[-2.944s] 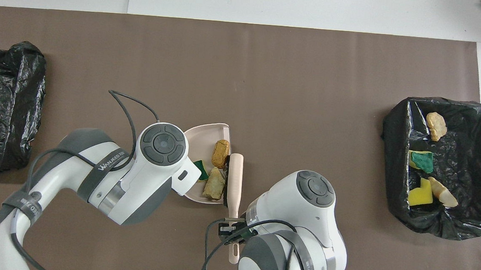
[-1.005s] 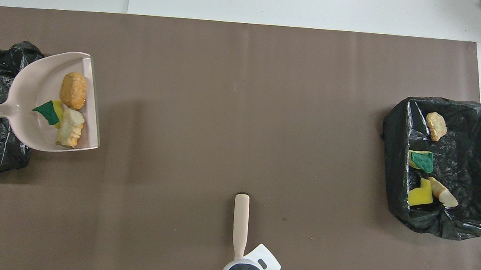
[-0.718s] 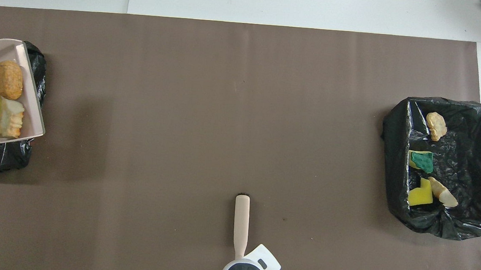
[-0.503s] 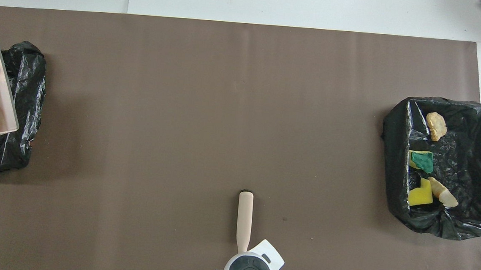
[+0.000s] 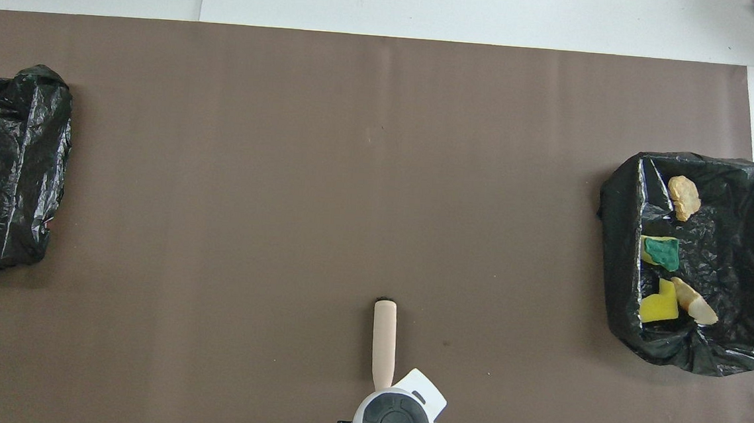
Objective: Sweep and dump trash in bin
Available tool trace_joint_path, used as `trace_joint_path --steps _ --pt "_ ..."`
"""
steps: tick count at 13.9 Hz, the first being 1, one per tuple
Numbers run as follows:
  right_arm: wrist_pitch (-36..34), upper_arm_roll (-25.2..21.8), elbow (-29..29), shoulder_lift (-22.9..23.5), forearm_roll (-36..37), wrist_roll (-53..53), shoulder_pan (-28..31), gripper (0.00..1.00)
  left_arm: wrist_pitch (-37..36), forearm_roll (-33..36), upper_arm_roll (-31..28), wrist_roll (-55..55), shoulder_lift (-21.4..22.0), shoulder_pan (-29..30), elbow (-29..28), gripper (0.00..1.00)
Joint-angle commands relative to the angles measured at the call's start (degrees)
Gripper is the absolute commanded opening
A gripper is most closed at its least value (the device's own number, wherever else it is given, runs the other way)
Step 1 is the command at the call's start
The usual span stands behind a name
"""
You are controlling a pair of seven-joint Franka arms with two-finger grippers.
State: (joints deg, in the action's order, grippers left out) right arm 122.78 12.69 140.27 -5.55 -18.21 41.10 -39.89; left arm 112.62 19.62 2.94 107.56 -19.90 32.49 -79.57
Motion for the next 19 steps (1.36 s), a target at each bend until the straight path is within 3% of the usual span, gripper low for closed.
trace_joint_path --steps 1,4,5,7,8,10,12,15,17,19 --pt "1.1 0.2 -0.5 0.8 -1.2 -1.9 0.7 0.41 6.4 9.9 0.3 1.0 -0.3 -2.3 -2.5 0.0" --pt "0.6 0.2 -2.0 1.7 -1.3 -1.5 0.7 0.41 8.5 19.5 0.2 1.0 -0.4 -4.3 -3.2 0.0" --pt "0.4 0.1 -2.0 1.7 -1.3 -1.8 0.7 0.46 8.1 23.8 0.3 1.0 -0.2 -5.1 -3.3 0.0" --pt "0.3 0.1 -2.0 1.6 -1.3 -2.1 0.7 0.61 8.3 26.8 0.1 1.0 0.2 -6.0 -3.3 0.0" --pt "0.3 0.1 -2.1 1.7 -1.3 -2.1 0.7 0.75 8.4 29.5 0.2 1.1 0.6 -6.3 -3.1 0.0" --pt "0.3 0.1 -2.1 1.7 -1.2 -2.1 0.7 0.83 8.5 33.0 0.2 1.1 1.5 -7.8 -3.0 0.0" --pt "0.3 0.1 -2.2 1.7 -1.2 -2.1 0.7 1.0 7.7 34.6 0.2 1.2 2.9 -8.2 -2.6 0.0" --pt "-0.6 -0.3 -3.2 1.4 -1.2 -2.2 0.9 1.0 4.8 34.1 0.3 1.1 4.9 -10.9 -2.4 0.0" --pt "-1.9 -0.3 -5.6 0.9 -0.8 -2.4 4.4 1.0 2.6 32.6 0.7 0.5 5.8 -12.4 -2.3 0.0" --pt "-6.5 -0.4 -9.7 0.9 -0.1 -2.5 6.8 1.0 -1.5 27.7 0.7 -1.3 6.7 -16.1 -2.3 0.0"
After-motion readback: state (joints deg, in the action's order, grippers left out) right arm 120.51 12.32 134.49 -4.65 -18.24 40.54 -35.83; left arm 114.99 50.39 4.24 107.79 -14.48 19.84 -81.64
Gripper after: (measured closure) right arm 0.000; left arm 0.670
